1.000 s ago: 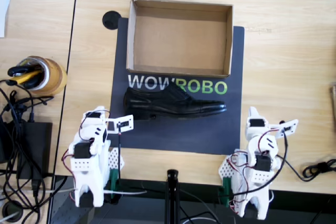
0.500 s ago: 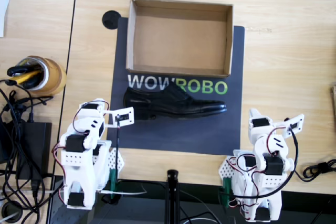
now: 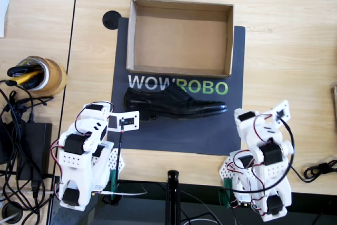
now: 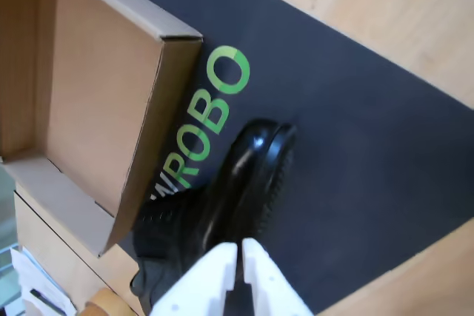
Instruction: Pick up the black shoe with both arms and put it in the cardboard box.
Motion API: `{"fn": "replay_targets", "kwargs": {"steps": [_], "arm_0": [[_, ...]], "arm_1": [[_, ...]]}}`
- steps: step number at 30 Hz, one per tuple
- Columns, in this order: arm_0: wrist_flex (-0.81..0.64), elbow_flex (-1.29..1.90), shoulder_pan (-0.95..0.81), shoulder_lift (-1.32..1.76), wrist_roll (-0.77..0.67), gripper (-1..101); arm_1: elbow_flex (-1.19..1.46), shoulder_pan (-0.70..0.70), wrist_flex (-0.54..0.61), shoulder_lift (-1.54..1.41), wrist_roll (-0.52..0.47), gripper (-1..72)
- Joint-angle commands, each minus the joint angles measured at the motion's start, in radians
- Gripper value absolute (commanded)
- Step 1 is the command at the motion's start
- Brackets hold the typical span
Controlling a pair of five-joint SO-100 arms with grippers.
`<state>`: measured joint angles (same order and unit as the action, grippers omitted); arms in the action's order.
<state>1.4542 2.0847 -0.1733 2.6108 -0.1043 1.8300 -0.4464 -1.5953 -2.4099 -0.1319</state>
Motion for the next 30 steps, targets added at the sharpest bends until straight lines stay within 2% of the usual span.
{"fn": "replay_targets", "kwargs": {"steps": [1,8,13,14,16,22,24,30], "arm_0": [[0.051,-0.067,-0.081,-0.029,-0.044,0],[0.144,-0.176,-0.202,-0.101,-0.098,0],[0.164,-0.169,-0.235,-0.066,-0.100,0],[0.167,-0.167,-0.236,-0.061,-0.098,5],[0.189,-0.166,-0.244,-0.066,-0.103,23],[0.229,-0.146,-0.285,-0.046,-0.158,52],[0.232,-0.143,-0.321,-0.048,-0.169,57],[0.232,-0.143,-0.390,-0.183,-0.222,62]], "arm_1": [[-0.092,-0.064,-0.051,0.060,-0.002,-0.2],[-0.141,-0.086,-0.101,0.130,-0.052,0.0],[-0.104,-0.071,-0.109,0.121,-0.091,13.0],[-0.097,-0.066,-0.109,0.121,-0.098,16.7],[-0.087,-0.054,-0.109,0.129,-0.112,22.4],[-0.055,-0.043,-0.110,0.124,-0.152,34.2],[-0.054,-0.043,-0.110,0.126,-0.155,37.1],[-0.040,-0.043,-0.112,0.130,-0.160,42.6]]}}
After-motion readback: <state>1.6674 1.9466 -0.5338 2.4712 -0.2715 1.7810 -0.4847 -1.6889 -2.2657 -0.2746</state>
